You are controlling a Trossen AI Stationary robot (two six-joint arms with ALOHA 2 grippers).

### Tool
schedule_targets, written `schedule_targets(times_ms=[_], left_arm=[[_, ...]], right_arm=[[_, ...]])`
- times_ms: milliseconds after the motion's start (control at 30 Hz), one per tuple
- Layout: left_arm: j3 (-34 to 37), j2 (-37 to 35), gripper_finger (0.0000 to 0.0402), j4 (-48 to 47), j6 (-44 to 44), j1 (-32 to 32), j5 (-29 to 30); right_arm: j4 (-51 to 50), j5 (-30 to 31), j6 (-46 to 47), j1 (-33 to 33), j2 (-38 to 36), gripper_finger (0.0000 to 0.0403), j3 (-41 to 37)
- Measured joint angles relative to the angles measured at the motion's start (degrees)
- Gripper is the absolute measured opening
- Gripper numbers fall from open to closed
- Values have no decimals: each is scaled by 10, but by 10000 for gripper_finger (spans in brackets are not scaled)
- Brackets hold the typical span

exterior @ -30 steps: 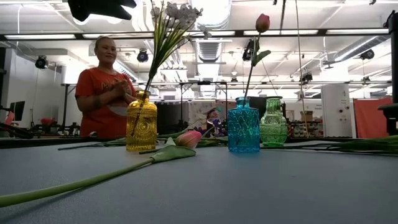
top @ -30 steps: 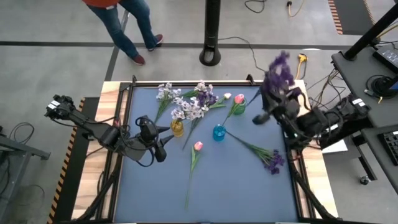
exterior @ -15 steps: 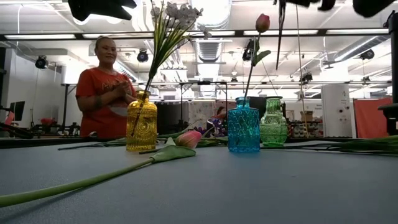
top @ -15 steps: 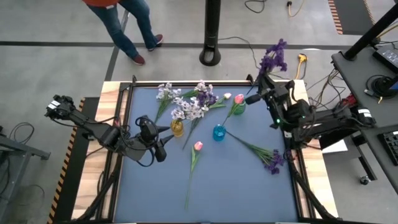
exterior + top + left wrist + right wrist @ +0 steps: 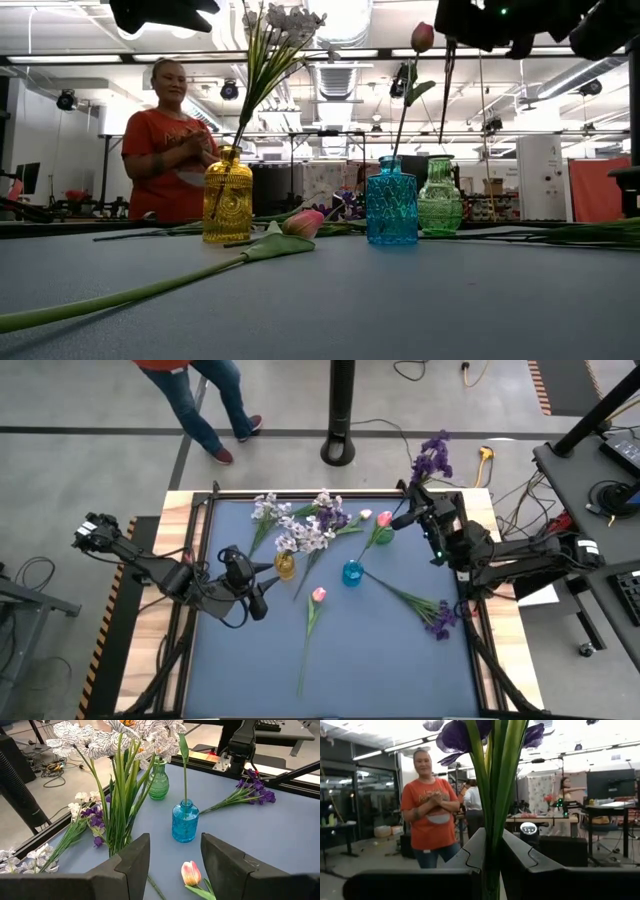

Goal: Sort flowers into vase by color
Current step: Put the bottom violet flowers into the green flower vase

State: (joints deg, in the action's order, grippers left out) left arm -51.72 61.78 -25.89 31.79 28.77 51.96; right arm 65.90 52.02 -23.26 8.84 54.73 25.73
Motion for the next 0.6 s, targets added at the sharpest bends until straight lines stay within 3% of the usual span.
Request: schedule_targets(times_ms=[600], left_arm=[[0,0,160,0,0,0,0]], right_arm=[[-9,-1,2,1,27,33,-1]])
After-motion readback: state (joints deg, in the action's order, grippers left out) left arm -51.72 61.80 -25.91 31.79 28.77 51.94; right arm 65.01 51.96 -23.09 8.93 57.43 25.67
